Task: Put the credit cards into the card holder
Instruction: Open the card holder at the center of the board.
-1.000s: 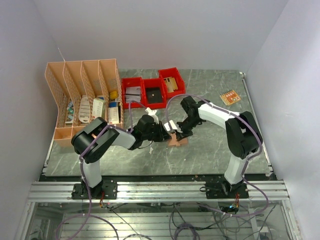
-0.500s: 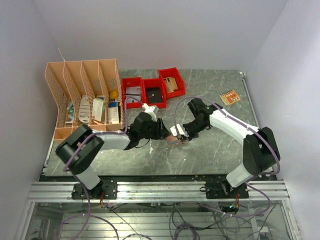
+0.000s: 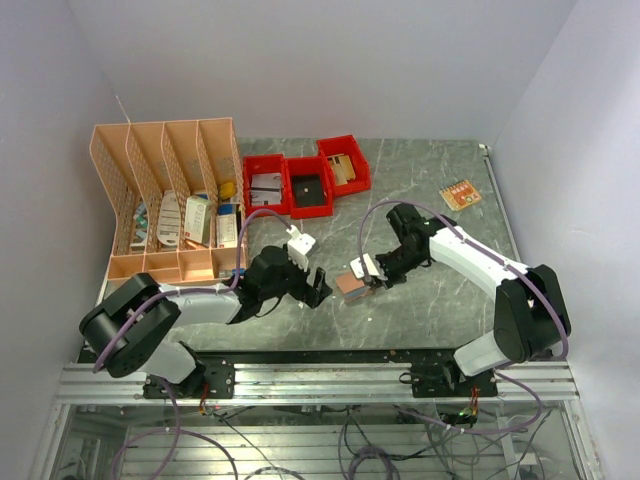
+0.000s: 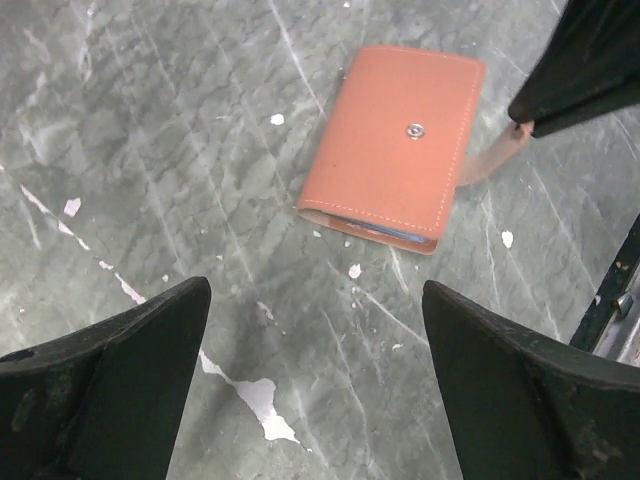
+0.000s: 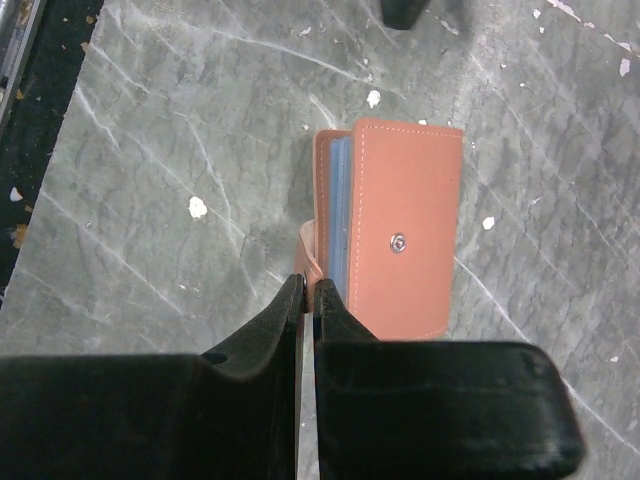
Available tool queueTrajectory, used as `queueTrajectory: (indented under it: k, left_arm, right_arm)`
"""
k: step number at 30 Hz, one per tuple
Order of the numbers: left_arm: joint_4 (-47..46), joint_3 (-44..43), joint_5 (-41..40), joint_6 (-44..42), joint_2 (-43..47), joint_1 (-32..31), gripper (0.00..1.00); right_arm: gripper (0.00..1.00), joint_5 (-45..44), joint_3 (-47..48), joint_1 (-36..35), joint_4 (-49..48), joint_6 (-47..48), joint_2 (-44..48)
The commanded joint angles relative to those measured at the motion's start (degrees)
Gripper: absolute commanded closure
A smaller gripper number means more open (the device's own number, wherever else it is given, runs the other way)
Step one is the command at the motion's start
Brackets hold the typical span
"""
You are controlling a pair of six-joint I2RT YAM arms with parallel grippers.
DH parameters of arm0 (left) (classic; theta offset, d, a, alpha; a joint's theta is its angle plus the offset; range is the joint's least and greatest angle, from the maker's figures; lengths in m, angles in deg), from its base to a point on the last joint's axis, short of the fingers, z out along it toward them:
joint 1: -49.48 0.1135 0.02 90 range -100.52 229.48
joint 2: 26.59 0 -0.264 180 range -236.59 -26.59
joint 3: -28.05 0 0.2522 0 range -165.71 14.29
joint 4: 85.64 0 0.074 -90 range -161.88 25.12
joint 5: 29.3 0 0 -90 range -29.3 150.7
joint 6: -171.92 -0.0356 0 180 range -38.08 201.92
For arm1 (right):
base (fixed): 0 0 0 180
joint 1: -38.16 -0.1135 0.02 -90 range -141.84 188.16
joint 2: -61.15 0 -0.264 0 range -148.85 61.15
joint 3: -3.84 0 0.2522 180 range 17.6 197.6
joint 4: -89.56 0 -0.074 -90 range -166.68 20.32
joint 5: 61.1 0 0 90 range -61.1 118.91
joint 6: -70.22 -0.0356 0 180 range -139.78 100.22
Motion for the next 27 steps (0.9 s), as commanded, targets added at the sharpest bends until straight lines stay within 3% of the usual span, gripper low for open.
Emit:
queueTrajectory:
  k: [1, 13, 18, 27]
  left_arm:
    - [-12.92, 1.10, 0.96, -12.45, 0.59, -2.40, 0.01]
    - [-22.02, -2.75, -5.52, -19.84, -13.20, -10.59, 0.03]
    - [-22.08, -5.81, -11.07, -17.58, -16.42, -10.89, 0.11]
    - [-22.18, -6.45, -9.05, -13.57, -17.19, -10.87, 0.19]
  right_arm:
    - [1.00, 3.19, 0.26, 1.13, -0.28, 0.07, 1.19]
    - [1.00, 5.44, -0.18, 1.96, -0.17, 0.28, 0.68]
    - [1.00, 5.80, -0.82, 2.00, 0.01, 0.36, 0.87]
    - [1.00, 5.52, -2.30, 2.45, -0.26, 0.28, 1.60]
